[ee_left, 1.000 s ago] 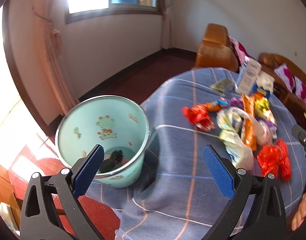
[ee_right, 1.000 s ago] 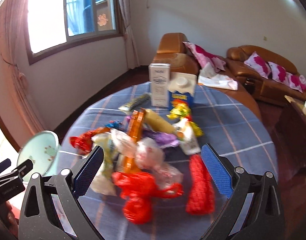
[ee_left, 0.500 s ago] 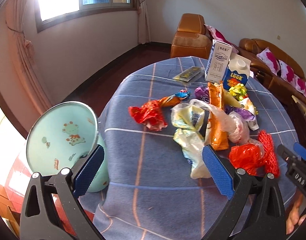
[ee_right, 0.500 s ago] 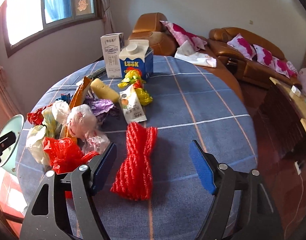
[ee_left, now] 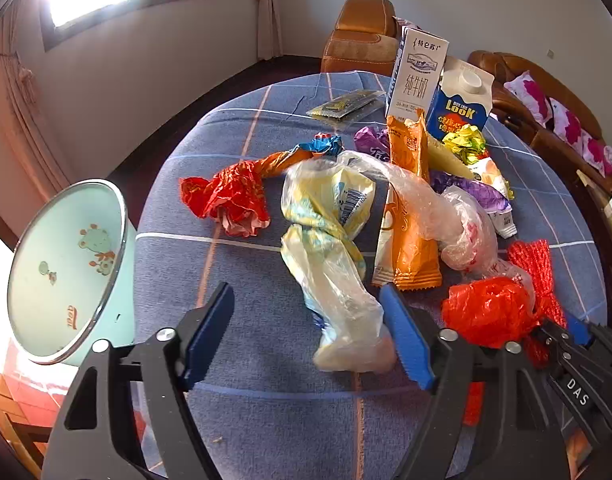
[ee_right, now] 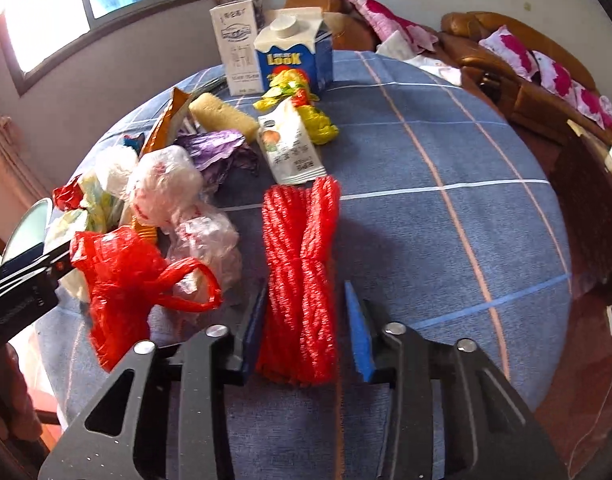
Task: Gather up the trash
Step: 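Grasp the red mesh net with the right gripper while the left gripper grasps the yellow-white bag, then carry both items over the green bin and open the right gripper to drop the net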
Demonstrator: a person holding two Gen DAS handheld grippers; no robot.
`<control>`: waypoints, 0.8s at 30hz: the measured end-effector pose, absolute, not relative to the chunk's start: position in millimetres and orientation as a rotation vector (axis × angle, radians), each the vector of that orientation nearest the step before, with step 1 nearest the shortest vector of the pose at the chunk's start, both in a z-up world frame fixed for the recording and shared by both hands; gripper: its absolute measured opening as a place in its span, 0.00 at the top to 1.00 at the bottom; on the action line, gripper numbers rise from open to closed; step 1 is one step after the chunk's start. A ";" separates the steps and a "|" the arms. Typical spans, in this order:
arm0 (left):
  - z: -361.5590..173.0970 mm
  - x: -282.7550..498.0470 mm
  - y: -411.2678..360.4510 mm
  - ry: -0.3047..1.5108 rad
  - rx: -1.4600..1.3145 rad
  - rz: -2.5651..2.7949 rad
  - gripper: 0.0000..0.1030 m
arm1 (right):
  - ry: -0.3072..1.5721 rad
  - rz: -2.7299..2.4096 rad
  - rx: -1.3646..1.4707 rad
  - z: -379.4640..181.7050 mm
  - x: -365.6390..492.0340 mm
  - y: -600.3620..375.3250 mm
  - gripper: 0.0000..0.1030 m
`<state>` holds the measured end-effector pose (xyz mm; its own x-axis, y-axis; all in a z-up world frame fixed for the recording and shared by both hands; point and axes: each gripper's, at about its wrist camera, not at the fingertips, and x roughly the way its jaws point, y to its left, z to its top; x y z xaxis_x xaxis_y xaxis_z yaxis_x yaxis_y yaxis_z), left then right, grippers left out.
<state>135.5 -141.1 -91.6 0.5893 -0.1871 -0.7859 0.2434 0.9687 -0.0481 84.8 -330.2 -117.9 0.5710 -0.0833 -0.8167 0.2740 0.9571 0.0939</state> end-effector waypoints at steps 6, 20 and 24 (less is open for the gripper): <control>-95.7 137.7 -129.9 0.931 -0.015 -0.304 0.68 | 0.899 -0.232 0.257 -105.4 76.1 -333.5 0.80; -35.9 92.9 -79.2 0.739 0.043 -0.259 0.69 | 0.670 -0.236 0.127 -37.5 57.4 -292.3 0.80; -41.0 96.5 -70.2 0.757 0.020 -0.263 0.69 | 0.692 -0.213 0.140 -37.8 61.0 -281.7 0.80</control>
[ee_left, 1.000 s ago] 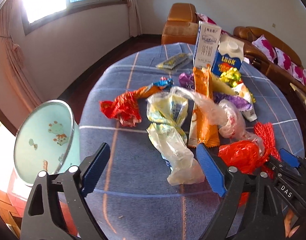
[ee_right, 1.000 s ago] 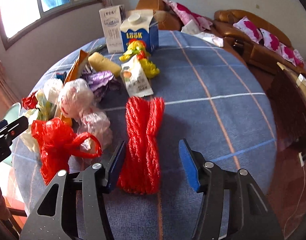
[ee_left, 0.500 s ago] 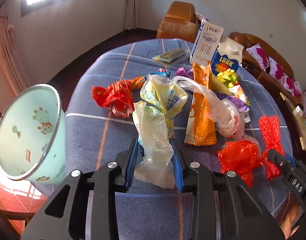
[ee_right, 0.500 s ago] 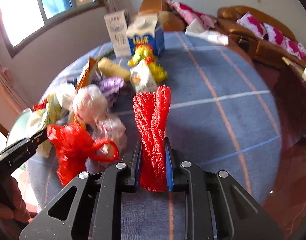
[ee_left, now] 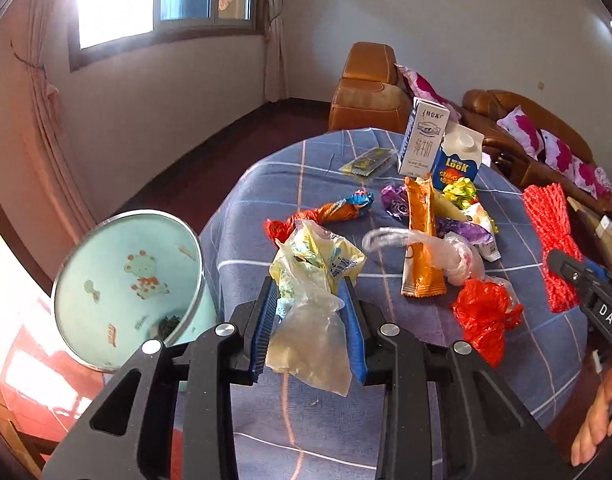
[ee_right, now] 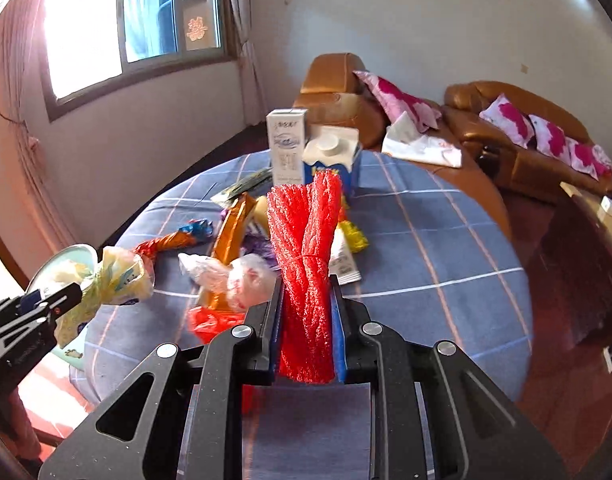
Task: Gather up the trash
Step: 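Carry both items over the green bin and open the right gripper to drop the net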
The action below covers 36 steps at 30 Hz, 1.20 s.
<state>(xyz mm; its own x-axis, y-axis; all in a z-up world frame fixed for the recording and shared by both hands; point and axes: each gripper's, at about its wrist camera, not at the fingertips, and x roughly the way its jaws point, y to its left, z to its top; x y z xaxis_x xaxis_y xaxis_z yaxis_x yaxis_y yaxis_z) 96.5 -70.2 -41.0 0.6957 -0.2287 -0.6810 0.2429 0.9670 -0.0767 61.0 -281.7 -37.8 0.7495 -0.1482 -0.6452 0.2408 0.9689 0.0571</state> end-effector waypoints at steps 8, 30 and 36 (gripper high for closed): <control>-27.7 89.2 -54.8 0.707 -0.003 -0.265 0.71 | 0.686 -0.192 0.106 -33.2 62.9 -265.0 0.80; 9.5 80.9 77.1 0.619 -0.050 0.040 0.71 | 0.660 0.080 0.014 -12.4 115.5 -142.5 0.80; 5.8 86.2 107.4 0.624 -0.083 0.101 0.71 | 0.672 0.156 -0.014 -13.6 134.6 -102.3 0.80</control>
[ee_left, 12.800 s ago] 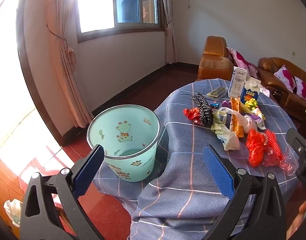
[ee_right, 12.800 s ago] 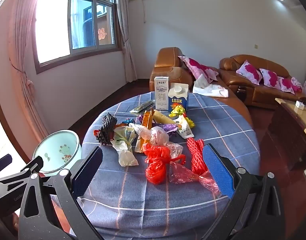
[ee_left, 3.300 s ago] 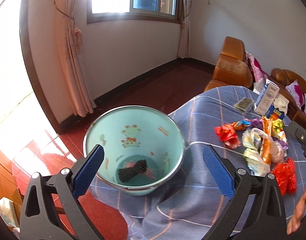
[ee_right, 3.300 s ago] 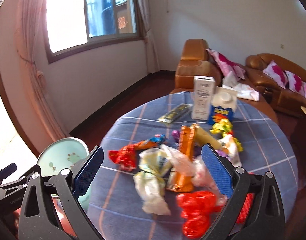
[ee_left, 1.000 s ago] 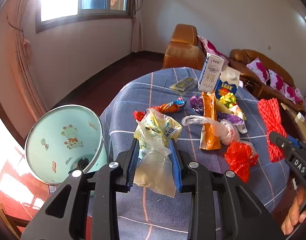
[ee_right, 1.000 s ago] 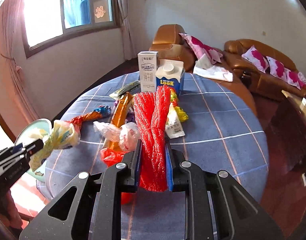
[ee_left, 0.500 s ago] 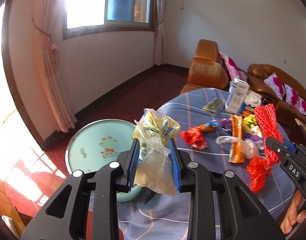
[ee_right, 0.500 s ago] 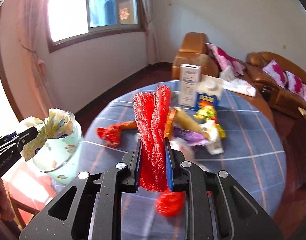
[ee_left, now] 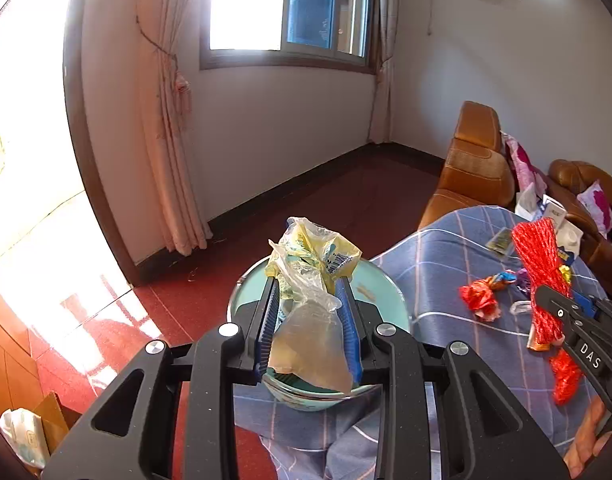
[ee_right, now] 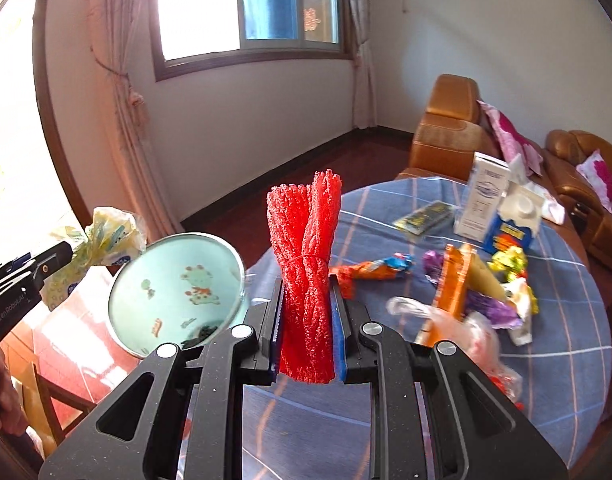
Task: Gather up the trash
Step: 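Carry both items over the green bin and open the right gripper to drop the net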
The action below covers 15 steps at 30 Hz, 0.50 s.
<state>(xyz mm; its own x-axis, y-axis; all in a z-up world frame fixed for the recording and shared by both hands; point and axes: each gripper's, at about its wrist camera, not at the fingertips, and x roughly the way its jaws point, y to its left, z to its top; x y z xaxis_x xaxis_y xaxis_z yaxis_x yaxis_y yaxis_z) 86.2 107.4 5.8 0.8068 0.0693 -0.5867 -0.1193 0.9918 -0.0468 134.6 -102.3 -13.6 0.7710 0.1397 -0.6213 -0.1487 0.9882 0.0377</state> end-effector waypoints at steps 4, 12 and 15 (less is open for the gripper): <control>0.4 91.6 119.7 0.634 -0.095 0.111 0.71 | 0.694 0.196 -0.028 -17.8 148.9 -78.1 0.80; -17.3 105.3 130.5 0.681 -0.119 0.111 0.71 | 0.745 0.233 -0.067 -35.9 173.6 -39.3 0.80; -24.6 110.4 134.6 0.697 -0.119 0.111 0.71 | 0.777 0.245 -0.066 -45.8 182.4 -32.0 0.80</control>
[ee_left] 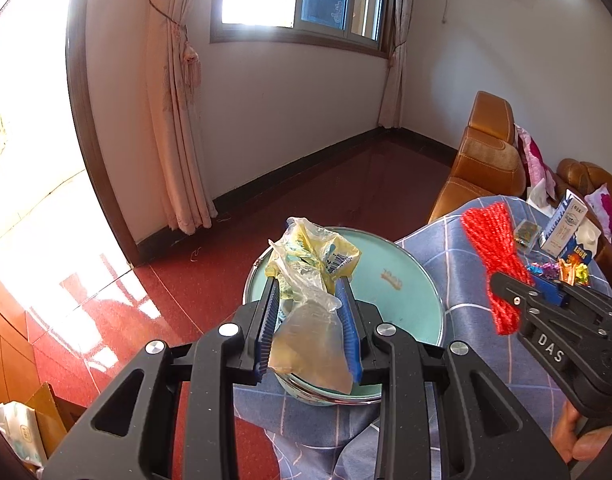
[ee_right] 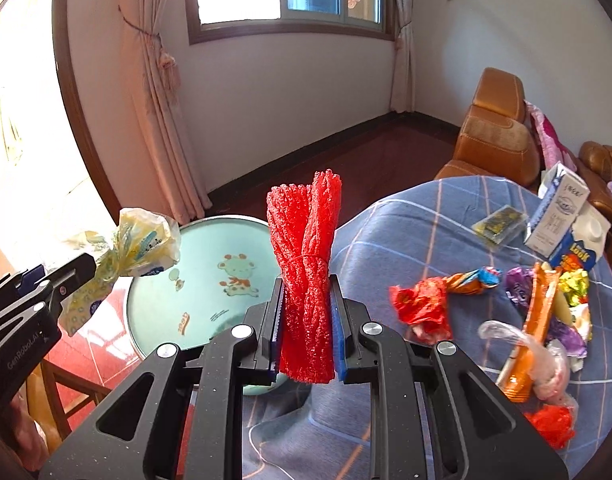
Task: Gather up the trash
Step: 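Carry both items over the green bin and open the right gripper to drop the net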
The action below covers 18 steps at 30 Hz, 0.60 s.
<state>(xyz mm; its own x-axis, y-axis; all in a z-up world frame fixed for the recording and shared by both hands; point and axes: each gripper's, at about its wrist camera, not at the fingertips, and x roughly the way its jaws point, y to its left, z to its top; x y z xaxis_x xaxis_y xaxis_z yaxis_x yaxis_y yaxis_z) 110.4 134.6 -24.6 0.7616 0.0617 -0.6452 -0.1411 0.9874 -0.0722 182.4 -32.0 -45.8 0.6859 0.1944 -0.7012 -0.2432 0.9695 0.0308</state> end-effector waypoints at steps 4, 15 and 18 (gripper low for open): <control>-31.9 116.8 135.6 0.716 -0.126 0.105 0.71 | 0.816 0.258 -0.074 -58.5 193.8 -22.5 0.80; -55.3 136.5 135.6 0.777 -0.137 0.081 0.71 | 0.915 0.294 -0.073 -87.5 217.0 -12.3 0.79; -59.5 139.9 134.5 0.788 -0.133 0.081 0.71 | 0.939 0.303 -0.077 -93.5 222.4 -8.9 0.79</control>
